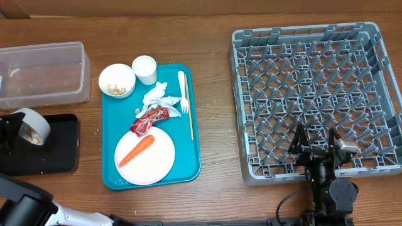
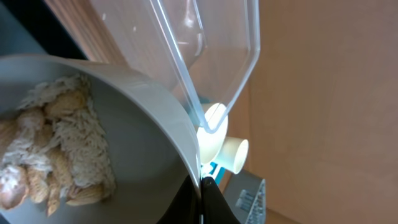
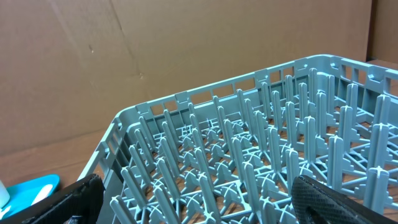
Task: Sort waste into correct bins and load items into the dishwasher rack
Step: 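Tilt the bowl with the left gripper to dump rice onto the black tray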
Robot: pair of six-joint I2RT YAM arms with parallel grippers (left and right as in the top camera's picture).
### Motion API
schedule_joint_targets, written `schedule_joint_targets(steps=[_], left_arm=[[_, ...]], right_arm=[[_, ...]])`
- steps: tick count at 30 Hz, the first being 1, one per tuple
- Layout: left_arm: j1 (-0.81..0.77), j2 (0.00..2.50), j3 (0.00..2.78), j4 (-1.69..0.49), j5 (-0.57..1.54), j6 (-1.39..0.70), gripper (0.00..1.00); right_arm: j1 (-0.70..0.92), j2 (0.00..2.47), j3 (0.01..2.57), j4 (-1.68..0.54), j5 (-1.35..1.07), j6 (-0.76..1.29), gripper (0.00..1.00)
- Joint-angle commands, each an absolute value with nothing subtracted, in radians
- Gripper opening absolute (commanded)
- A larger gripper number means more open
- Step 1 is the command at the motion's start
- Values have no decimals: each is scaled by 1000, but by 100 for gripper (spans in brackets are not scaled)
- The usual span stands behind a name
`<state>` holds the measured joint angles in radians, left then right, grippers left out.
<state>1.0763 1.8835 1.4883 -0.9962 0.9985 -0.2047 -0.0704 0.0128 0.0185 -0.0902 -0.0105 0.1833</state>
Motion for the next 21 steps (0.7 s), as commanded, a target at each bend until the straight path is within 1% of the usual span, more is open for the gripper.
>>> schedule_joint_targets(steps=[1, 7, 14, 18, 21], left_arm=[[1101, 1877, 1429, -962, 1113, -184, 4], [1143, 1877, 1372, -920, 1196, -186, 4], [1191, 1879, 1357, -889, 1203, -194, 4], [1192, 1879, 1356, -890, 1301, -133, 4], [1192, 1880, 1356, -880, 1327, -135, 4]], right_arm=[[-65, 3, 8, -84, -1, 182, 100], [-65, 3, 8, -84, -1, 182, 100], [-65, 3, 8, -84, -1, 182, 100], [-65, 3, 8, -84, -1, 182, 100], [-65, 3, 8, -84, -1, 182, 100]])
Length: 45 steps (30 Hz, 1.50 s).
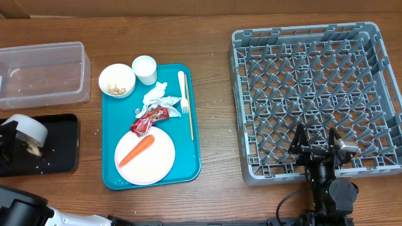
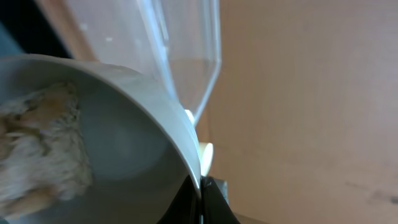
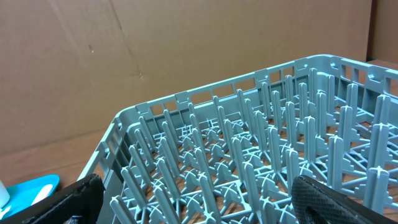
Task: Sort waste into correct bins and load items into the dishwasher rack
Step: 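Tilt the bowl with the left gripper to dump rice onto the black tray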
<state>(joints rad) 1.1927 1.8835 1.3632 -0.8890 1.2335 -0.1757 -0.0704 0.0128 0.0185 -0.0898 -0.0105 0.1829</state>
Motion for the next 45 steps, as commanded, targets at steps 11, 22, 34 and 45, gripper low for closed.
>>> schedule_joint_targets(steps=[11, 22, 34, 45], left_arm=[[1191, 1931, 1356, -879, 1328, -112, 4], [1191, 2042, 1356, -915, 1523, -34, 4], [1191, 2042, 1356, -995, 1440, -159, 4], [1193, 2042, 1357, -1021, 1372, -124, 4]], right_arm=[[-65, 3, 8, -84, -1, 182, 100], [-65, 3, 8, -84, -1, 182, 100], [-65, 3, 8, -84, -1, 182, 100], [-65, 3, 8, -84, -1, 182, 100]])
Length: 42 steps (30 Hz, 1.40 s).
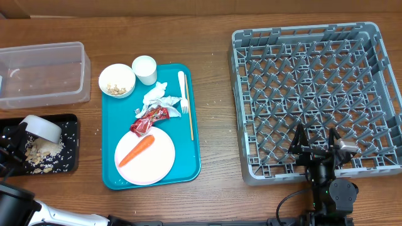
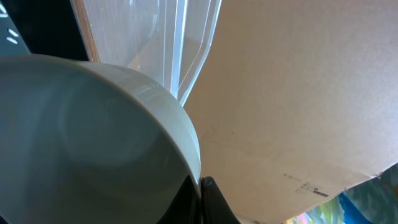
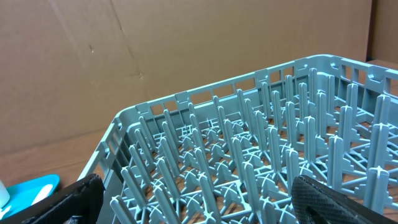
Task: Sort waste into correct bins and load items into the dishwasher rack
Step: 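Tilt the bowl with the left gripper to dump rice onto the black tray, then carry the emptied bowl back and set it on the teal tray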
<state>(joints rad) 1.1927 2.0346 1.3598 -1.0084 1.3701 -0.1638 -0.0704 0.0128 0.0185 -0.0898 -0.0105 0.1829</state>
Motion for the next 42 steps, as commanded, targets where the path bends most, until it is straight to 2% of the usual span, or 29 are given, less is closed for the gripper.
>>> schedule_joint_targets(steps=[1, 9, 12, 22, 32, 42], left_arm=[[1193, 2042, 1357, -1025, 1389, -101, 4], [1187, 2029, 1357, -1083, 1442, 8, 4], [1176, 1996, 1368, -1128, 1409, 57, 4], [1040, 1745, 1464, -1176, 1228, 12, 4], [698, 1507, 1508, -1169, 864, -34, 4], [228, 1502, 1508, -1167, 324, -164, 4]], right_arm=[[-65, 3, 8, -84, -1, 182, 100], [-65, 3, 8, -84, -1, 182, 100], [-65, 3, 8, -84, -1, 182, 100], [-65, 3, 8, -84, -1, 182, 100], [-65, 3, 8, -84, -1, 182, 100], [-65, 3, 8, -84, -1, 182, 100]])
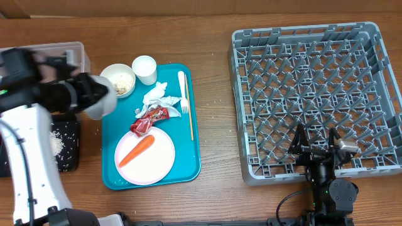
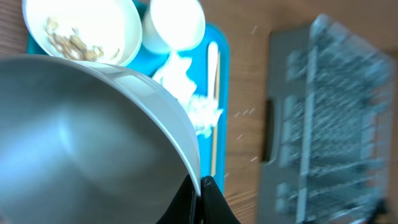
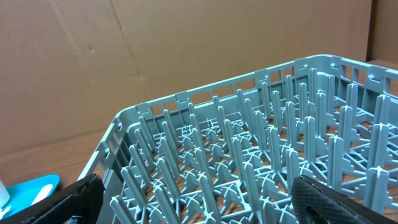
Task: Sort waste into correct bins and load items into the dishwasher rack
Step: 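Carry the emptied bowl back and set it on the teal tray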
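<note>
My left gripper (image 2: pixel 200 185) is shut on the rim of an empty white bowl (image 1: pixel 97 104), which hangs, blurred, over the left edge of the teal tray (image 1: pixel 188 166). On the tray sit a second bowl holding nuts (image 1: pixel 120 80), a white cup (image 1: pixel 144 68), crumpled white paper (image 1: pixel 154 95), a red wrapper (image 1: pixel 149 120), a white fork (image 1: pixel 183 91), a wooden stick (image 1: pixel 191 122) and a plate (image 1: pixel 154 163) with a carrot (image 1: pixel 136 150). The grey dishwasher rack (image 1: pixel 320 94) stands at the right. My right gripper (image 1: pixel 316 147) rests open at its near edge.
A black bin (image 1: pixel 63 147) with food scraps in it lies at the left, partly under my left arm. A clear plastic bin (image 1: pixel 72 50) stands behind it at the far left. Bare wood separates the tray from the rack.
The left gripper has moved right with the bowl, from above the black bin to over the tray's left edge. The right arm has not moved.
The left gripper first held the bowl, full of food, over the black bin. Then the bowl was tipped and the food sat lower in it. Then the bowl was empty and scraps lay in the bin. Now the empty bowl hangs by the tray.
</note>
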Robot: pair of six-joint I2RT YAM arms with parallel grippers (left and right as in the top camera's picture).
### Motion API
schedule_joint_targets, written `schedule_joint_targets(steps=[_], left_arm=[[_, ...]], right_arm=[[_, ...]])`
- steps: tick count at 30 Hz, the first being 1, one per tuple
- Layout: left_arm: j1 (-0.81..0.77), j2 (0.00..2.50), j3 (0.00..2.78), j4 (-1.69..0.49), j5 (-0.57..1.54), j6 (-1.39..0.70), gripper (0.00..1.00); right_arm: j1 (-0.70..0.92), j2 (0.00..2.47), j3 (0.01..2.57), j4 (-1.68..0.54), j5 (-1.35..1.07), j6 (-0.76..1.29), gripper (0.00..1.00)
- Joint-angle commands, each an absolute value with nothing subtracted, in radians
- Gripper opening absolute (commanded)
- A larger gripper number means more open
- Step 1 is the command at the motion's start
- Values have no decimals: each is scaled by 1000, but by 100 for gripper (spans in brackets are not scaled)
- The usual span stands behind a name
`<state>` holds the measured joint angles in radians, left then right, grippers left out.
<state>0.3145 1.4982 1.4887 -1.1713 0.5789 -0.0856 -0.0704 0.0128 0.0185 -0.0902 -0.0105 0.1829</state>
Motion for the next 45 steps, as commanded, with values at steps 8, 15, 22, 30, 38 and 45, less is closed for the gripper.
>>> schedule_joint_targets(steps=[8, 15, 22, 30, 38, 45], left_arm=[[19, 1592, 1508, -1148, -38, -343, 4], [3, 1744, 1508, -1119, -77, -393, 4], [-7, 1845, 1508, -1106, -50, -385, 4], [-25, 1884, 1508, -1058, -48, -385, 6], [-27, 1917, 1508, -1057, -47, -385, 10], [-27, 1919, 1508, -1061, -4, -373, 18]], right_arm=[[-65, 3, 8, -84, -1, 182, 100], [-65, 3, 8, -84, -1, 182, 100], [-65, 3, 8, -84, -1, 182, 100], [-65, 3, 8, -84, -1, 182, 100], [-65, 3, 8, -84, -1, 182, 100], [-65, 3, 8, -84, -1, 182, 100]])
